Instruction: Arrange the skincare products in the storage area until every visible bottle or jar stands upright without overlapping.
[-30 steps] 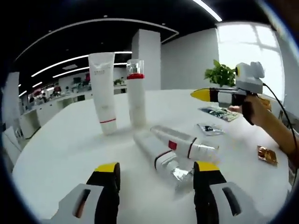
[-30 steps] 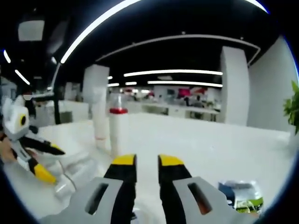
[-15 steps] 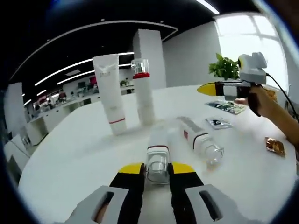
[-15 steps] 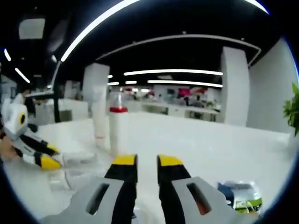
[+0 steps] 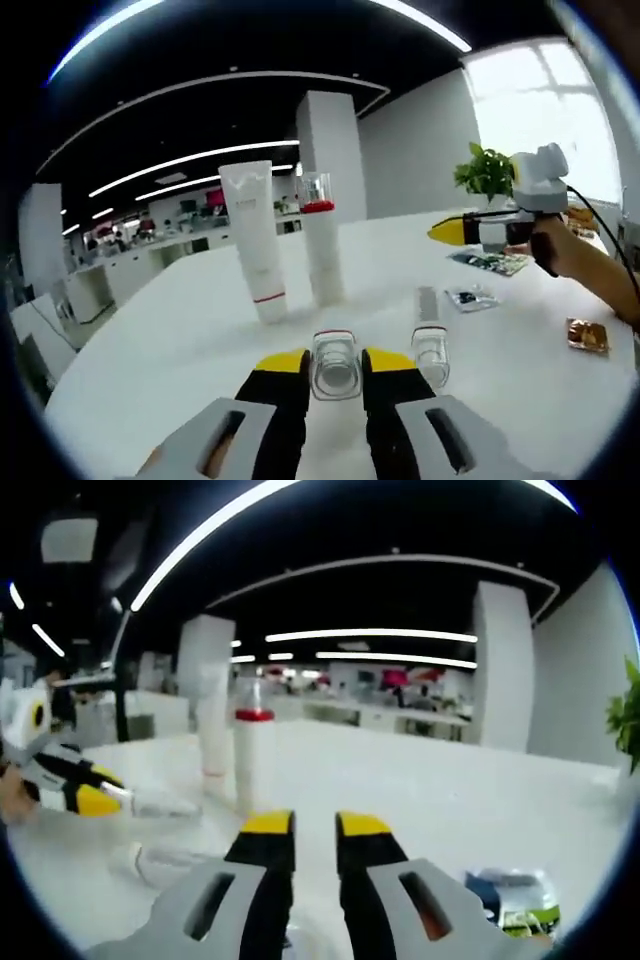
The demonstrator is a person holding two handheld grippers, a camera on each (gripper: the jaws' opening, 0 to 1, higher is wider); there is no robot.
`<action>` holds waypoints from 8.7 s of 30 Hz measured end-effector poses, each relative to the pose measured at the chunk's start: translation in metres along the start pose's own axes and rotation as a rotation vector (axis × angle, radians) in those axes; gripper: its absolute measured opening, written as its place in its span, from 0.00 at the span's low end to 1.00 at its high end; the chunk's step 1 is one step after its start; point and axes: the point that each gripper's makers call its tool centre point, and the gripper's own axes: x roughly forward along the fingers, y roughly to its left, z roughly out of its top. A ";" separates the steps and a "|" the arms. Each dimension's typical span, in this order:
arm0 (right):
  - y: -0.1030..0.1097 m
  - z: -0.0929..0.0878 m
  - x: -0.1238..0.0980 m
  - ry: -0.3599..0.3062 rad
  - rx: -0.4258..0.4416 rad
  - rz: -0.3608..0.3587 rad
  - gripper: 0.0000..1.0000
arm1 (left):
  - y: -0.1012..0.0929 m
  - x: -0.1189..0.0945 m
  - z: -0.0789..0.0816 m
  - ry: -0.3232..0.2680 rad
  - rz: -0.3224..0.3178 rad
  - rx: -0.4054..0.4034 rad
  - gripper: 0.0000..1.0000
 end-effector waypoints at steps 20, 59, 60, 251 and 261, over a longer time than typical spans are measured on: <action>0.002 -0.004 0.002 0.014 -0.014 0.001 0.14 | 0.009 -0.026 0.078 -0.254 0.015 -0.031 0.20; 0.002 -0.006 0.003 0.027 -0.045 0.002 0.14 | 0.015 -0.025 0.059 -0.122 -0.014 -0.035 0.41; 0.001 -0.005 0.003 0.026 -0.045 0.002 0.14 | 0.014 -0.025 0.056 -0.113 -0.019 -0.034 0.40; -0.002 0.023 -0.004 -0.071 0.021 -0.005 0.17 | -0.068 0.037 -0.009 0.284 -0.432 0.024 0.34; -0.003 0.022 -0.003 -0.067 0.016 -0.008 0.16 | -0.067 0.036 -0.014 0.303 -0.437 0.019 0.23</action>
